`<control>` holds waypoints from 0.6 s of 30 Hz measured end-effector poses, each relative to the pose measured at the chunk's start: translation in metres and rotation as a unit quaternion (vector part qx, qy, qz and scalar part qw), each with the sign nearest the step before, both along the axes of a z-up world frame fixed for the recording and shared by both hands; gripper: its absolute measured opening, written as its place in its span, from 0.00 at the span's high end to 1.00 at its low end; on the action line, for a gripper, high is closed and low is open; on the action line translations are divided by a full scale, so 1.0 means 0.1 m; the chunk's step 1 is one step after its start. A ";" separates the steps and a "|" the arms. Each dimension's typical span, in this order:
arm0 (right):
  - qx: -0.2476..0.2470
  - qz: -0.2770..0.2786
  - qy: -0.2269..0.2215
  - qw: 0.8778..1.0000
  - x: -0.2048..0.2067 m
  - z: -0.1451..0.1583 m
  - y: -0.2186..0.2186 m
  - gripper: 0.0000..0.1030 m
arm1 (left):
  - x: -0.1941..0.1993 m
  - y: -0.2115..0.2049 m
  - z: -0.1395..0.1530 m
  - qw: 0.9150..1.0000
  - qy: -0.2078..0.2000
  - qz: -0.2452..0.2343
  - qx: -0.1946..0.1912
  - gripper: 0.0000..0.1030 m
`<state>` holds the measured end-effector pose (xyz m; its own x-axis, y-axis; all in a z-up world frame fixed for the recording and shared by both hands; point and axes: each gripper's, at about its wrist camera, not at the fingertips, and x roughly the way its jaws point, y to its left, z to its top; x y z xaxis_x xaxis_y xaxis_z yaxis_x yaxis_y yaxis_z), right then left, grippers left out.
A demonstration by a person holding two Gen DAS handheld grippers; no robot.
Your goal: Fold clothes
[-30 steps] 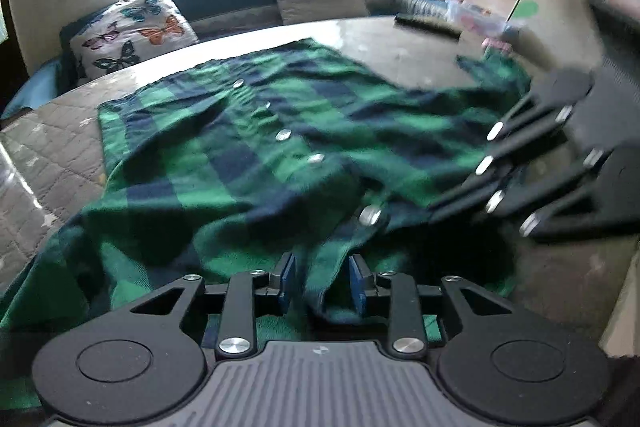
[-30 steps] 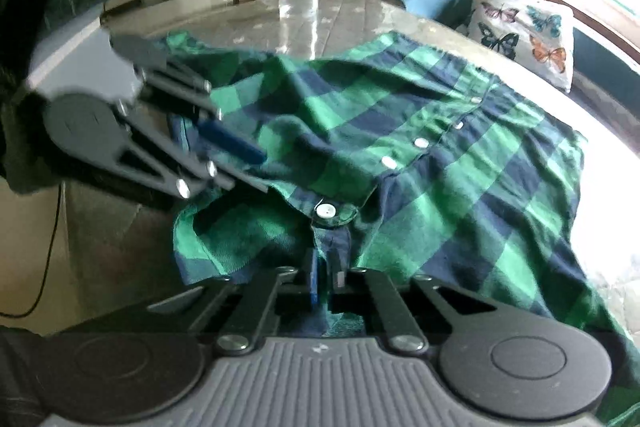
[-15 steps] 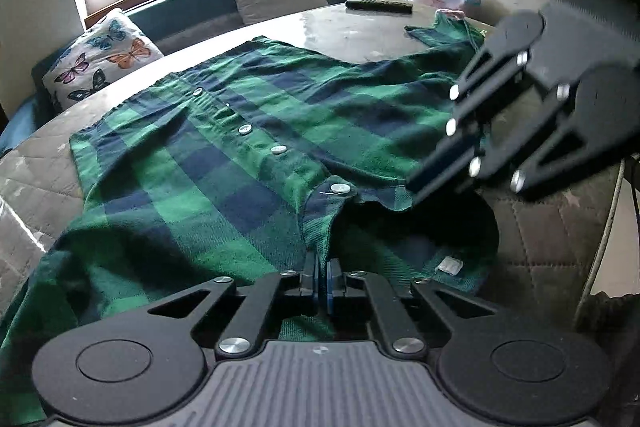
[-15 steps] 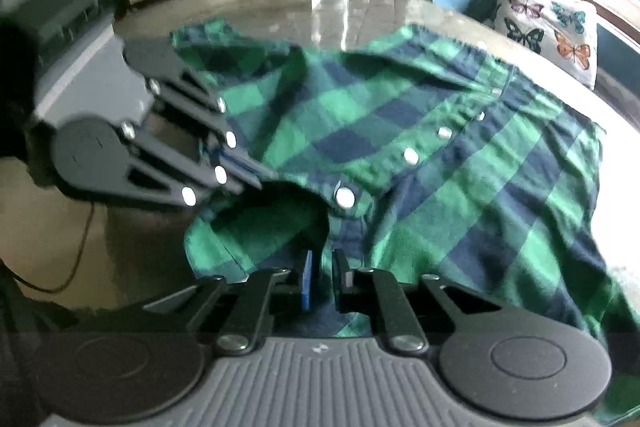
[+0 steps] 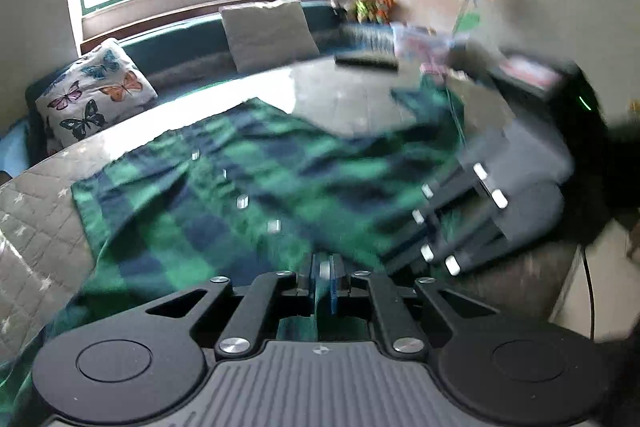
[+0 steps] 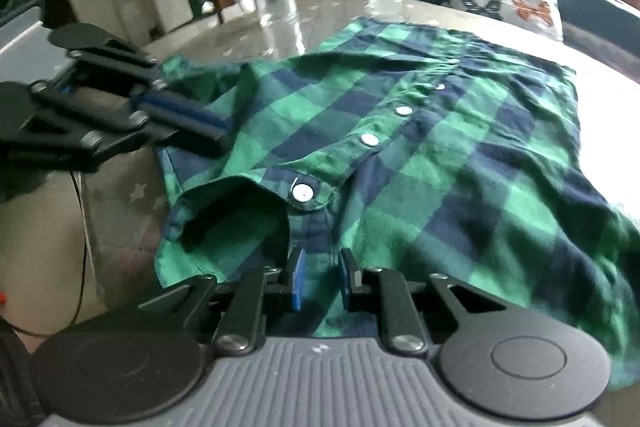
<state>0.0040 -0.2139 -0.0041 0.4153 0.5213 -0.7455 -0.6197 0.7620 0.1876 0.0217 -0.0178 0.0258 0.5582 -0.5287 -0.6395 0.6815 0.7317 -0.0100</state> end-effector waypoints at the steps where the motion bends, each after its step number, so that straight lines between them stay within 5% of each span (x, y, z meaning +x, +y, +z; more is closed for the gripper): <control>1: 0.006 -0.010 -0.001 1.000 -0.02 0.03 -0.07 0.83 | 0.08 -0.06 -0.03 1.000 0.006 0.005 -0.009 0.92; 7: 0.000 -0.121 -0.041 0.992 0.00 0.22 -0.66 0.77 | 0.34 -0.48 -0.35 0.999 0.048 0.007 -0.020 0.92; 18: -0.095 -0.328 -0.071 0.937 0.19 -0.03 -1.77 0.71 | 0.18 -0.73 -0.60 0.998 0.055 -0.034 0.014 0.91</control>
<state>0.0230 -0.3912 -0.0069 0.7014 -0.0163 -0.7125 -0.0155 0.9992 -0.0381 0.0400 -0.0909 -0.0343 0.4473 -0.5442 -0.7098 0.7254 0.6850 -0.0681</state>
